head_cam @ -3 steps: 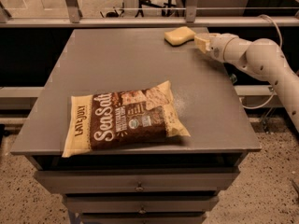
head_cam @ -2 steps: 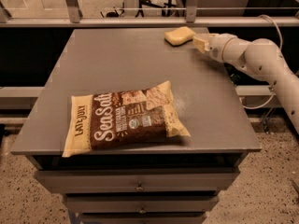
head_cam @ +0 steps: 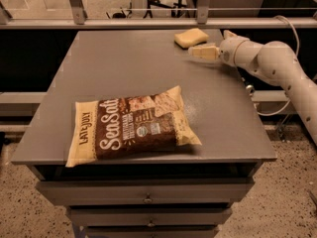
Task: Move green can near sponge
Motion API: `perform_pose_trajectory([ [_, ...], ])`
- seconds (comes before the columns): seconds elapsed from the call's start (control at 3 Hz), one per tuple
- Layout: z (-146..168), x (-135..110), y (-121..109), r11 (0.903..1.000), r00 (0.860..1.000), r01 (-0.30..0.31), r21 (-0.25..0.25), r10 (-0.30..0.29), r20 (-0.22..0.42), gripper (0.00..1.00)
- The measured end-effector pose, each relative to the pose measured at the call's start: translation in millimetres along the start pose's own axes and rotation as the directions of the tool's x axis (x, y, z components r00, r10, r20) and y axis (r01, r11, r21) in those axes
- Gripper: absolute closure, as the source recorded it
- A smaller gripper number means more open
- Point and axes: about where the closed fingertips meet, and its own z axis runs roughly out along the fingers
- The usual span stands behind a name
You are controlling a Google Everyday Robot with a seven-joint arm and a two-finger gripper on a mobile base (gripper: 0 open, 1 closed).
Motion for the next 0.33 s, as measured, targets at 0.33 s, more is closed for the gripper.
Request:
perform_pose_trajectory([
  [0.33,0.0,0.0,0.0,1.0000,1.000,0.000,0.000,0.000,0.000,0.00],
])
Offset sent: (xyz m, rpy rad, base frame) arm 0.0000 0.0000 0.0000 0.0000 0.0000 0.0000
